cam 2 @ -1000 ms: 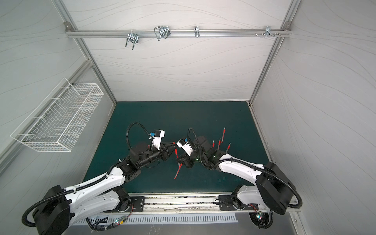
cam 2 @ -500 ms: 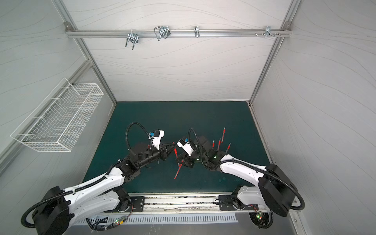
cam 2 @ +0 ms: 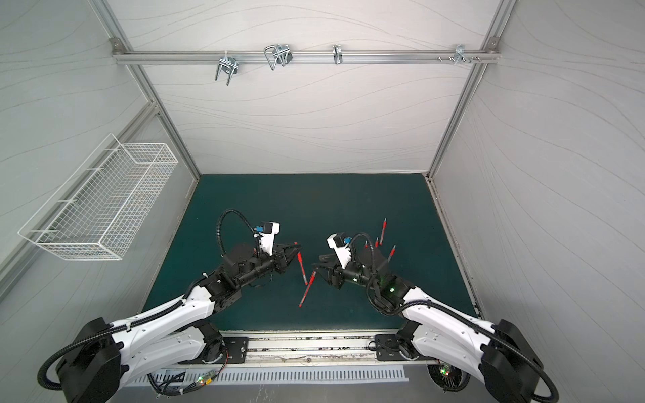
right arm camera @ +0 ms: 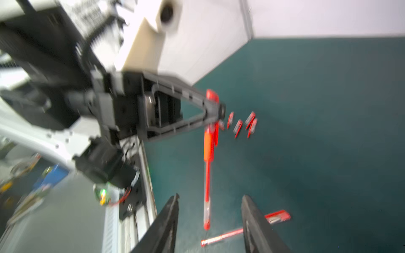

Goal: Remove pen caps from pens
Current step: Pass the pen, then open the pen cap on the pen.

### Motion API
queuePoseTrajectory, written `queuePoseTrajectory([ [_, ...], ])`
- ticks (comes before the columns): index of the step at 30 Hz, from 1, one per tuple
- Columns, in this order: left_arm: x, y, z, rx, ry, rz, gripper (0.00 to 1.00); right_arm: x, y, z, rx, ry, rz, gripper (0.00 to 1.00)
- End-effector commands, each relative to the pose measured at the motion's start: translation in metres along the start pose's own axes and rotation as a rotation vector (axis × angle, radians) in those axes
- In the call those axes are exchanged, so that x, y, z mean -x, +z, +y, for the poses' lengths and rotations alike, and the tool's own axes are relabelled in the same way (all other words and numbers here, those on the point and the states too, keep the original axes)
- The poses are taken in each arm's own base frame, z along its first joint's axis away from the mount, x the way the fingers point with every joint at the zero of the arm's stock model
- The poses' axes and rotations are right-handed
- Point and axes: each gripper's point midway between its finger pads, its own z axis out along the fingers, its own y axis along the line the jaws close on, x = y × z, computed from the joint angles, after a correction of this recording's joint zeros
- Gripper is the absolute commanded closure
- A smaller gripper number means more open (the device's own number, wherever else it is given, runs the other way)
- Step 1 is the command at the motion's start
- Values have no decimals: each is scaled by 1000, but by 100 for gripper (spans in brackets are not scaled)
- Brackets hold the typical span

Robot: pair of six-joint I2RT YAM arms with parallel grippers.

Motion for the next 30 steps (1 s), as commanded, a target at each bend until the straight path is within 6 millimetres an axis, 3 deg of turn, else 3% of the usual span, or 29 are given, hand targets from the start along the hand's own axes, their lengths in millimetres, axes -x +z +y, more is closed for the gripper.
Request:
queuePoseTrajectory([
  [1, 28, 0, -11, -29, -23, -93, 100, 38, -16, -8, -98, 15, -133, 49],
  [7, 30, -1, -12, -50, -44, -128, 100, 23, -21, -11, -94, -74, -165, 46],
  [16, 26, 5, -23, -112, -23, -95, 100, 3, 7, 9, 66, -94, -75, 48],
  [30, 20, 4, -50, -214, 18, -76, 100, -6, 39, 17, 197, -41, -56, 57],
])
